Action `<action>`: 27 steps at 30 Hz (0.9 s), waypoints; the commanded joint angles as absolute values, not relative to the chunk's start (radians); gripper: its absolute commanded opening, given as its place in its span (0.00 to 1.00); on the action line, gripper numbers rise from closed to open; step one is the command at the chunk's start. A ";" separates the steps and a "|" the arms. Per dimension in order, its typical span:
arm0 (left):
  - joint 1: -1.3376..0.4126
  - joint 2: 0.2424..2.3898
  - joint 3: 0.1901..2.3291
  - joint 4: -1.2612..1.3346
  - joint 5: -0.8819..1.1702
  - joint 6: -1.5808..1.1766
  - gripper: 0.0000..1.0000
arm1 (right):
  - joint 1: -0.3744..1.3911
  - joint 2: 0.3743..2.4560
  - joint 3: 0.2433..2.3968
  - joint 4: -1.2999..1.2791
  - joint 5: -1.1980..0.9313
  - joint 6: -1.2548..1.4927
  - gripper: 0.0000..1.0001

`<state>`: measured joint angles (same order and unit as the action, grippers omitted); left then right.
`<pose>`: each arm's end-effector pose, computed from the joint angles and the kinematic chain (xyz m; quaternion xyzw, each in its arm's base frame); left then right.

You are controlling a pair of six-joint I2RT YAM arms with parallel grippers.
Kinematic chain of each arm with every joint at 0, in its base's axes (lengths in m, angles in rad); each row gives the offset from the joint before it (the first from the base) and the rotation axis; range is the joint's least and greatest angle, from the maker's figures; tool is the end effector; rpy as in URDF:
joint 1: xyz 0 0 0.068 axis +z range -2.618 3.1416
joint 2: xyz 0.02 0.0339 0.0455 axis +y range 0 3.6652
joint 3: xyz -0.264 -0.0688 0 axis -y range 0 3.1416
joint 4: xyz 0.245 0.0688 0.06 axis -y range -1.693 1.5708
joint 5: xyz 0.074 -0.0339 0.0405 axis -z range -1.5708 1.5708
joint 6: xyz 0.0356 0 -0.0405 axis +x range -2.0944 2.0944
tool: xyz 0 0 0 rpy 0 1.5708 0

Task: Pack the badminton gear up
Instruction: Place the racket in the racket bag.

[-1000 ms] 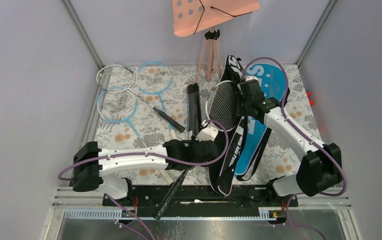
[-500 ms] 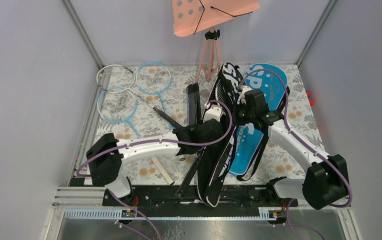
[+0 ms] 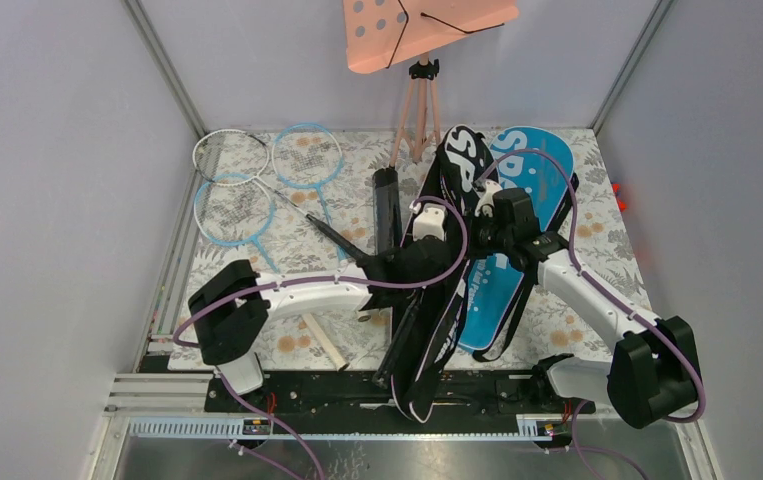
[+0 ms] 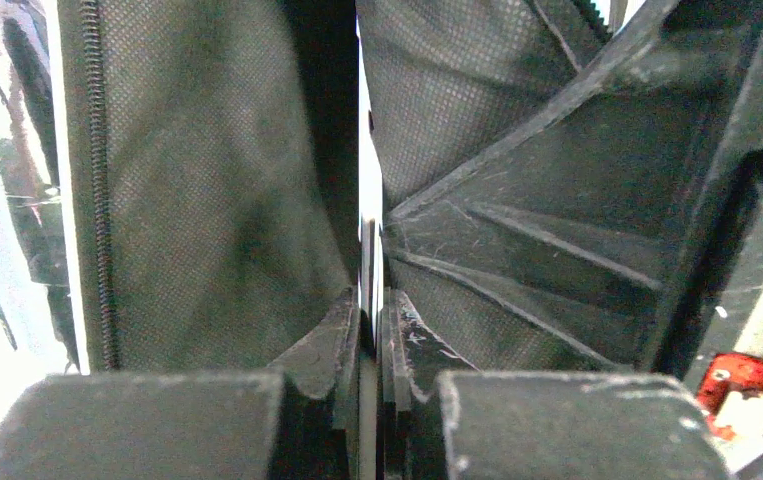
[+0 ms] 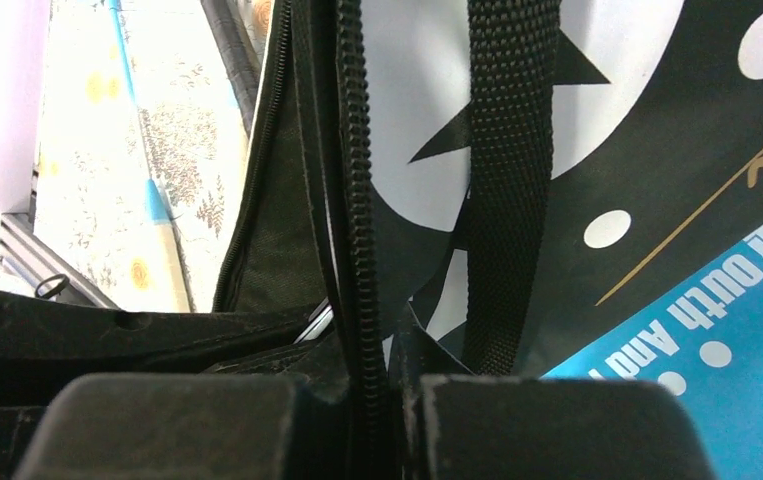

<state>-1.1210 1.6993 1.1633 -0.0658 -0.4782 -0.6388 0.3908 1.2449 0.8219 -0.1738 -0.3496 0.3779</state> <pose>0.1809 -0.3370 0.2420 0.0982 0.8612 -0.2152 0.4499 0.2472 0.1150 0.2574 -0.0870 0.8697 0.3153 0.3696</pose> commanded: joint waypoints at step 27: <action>-1.037 1.978 1.413 0.311 -0.850 -0.659 0.00 | 0.484 1.191 0.688 0.029 -0.740 0.479 0.00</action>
